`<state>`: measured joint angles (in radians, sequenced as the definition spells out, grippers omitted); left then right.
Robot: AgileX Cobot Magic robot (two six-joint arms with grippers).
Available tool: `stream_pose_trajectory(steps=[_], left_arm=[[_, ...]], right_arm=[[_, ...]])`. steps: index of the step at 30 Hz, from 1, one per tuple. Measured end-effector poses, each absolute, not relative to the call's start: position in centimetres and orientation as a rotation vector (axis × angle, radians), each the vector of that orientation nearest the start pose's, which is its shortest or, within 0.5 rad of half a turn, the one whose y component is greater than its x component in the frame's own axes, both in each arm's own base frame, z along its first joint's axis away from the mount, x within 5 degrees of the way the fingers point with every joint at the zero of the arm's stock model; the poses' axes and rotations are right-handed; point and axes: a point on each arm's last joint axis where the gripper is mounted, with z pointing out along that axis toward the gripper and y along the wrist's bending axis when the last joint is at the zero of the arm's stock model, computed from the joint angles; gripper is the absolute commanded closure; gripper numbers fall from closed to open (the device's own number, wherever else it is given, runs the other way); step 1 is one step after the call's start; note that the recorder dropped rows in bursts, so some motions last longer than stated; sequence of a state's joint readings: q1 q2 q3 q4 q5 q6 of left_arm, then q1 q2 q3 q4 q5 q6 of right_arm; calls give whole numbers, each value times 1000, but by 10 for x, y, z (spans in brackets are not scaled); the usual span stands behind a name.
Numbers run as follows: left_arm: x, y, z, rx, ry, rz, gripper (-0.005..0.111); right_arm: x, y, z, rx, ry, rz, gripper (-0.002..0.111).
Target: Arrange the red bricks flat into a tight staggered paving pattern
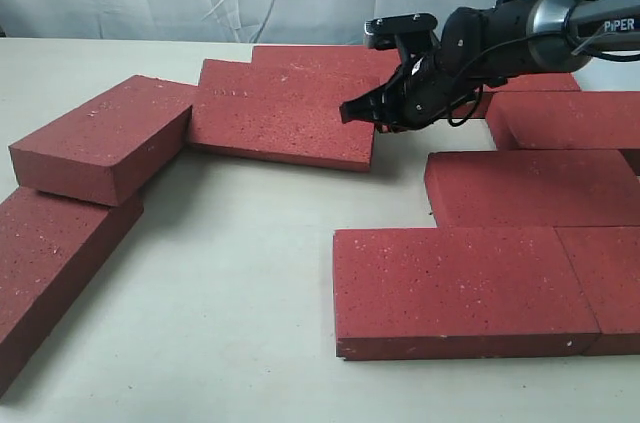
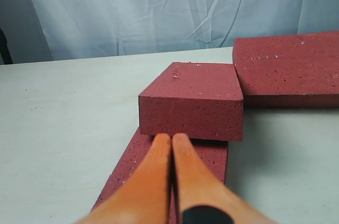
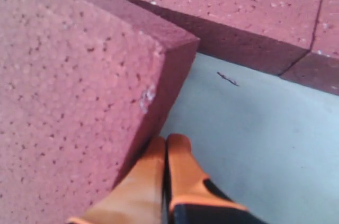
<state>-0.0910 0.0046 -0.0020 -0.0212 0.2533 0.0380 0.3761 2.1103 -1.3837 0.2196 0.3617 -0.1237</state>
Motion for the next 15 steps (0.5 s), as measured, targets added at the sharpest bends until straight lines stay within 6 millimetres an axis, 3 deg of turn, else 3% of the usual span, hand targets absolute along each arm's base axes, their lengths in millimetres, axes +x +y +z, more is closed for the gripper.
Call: stream_pose_trajectory(steps=[4, 8, 15], left_arm=[[55, -6, 191, 98, 1737, -59, 107], [55, -6, 191, 98, 1737, -59, 107], [55, -6, 191, 98, 1737, -59, 107]], right_arm=[[408, 171, 138, -403, 2549, 278, 109], [412, 161, 145, -328, 2542, 285, 109], [418, 159, 203, -261, 2371, 330, 109]])
